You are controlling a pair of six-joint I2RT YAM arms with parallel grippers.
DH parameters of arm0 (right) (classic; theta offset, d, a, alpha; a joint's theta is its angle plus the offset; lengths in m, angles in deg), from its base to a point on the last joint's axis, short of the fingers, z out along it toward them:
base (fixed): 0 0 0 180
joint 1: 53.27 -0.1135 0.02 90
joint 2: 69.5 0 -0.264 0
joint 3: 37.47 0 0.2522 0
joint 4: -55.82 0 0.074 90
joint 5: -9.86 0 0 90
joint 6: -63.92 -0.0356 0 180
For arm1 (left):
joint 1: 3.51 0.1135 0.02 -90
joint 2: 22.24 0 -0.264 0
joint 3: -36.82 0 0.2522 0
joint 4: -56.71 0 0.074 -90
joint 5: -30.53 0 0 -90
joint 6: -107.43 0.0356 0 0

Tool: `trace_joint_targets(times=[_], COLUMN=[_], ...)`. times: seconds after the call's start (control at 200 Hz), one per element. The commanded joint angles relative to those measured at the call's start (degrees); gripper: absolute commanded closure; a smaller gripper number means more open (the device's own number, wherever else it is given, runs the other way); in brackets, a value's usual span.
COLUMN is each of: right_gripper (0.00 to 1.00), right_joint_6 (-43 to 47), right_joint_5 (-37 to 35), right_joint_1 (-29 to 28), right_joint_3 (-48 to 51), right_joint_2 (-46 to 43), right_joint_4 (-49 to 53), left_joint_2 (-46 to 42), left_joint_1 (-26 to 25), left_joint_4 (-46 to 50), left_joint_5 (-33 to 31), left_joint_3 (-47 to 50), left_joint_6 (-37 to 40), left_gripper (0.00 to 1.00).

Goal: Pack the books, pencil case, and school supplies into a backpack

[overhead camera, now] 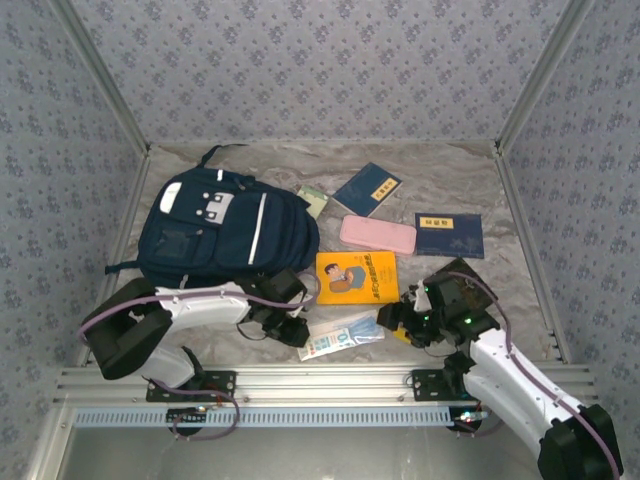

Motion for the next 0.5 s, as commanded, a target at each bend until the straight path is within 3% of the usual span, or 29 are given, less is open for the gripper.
trace_joint_targets(times=[0.0,0.495], right_gripper=[0.27,0.27], right_joint_6=[2.04,0.00], right_joint_5=[3.01,5.30], right_joint_1=[0.13,-2.65], right_joint_3=[1.31,2.98], right_joint_2=[0.09,8.08], right_joint_4=[-0.10,-13.14], left_joint_2=[2.41,2.72], left_joint_1=[-0.35,-0.35], left_joint_4=[1.24,0.95], left_joint_5=[-2.83,-2.96], left_joint_3=[0.72,0.72], left_joint_6=[1.04,1.16], left_gripper=[0.83,0.84])
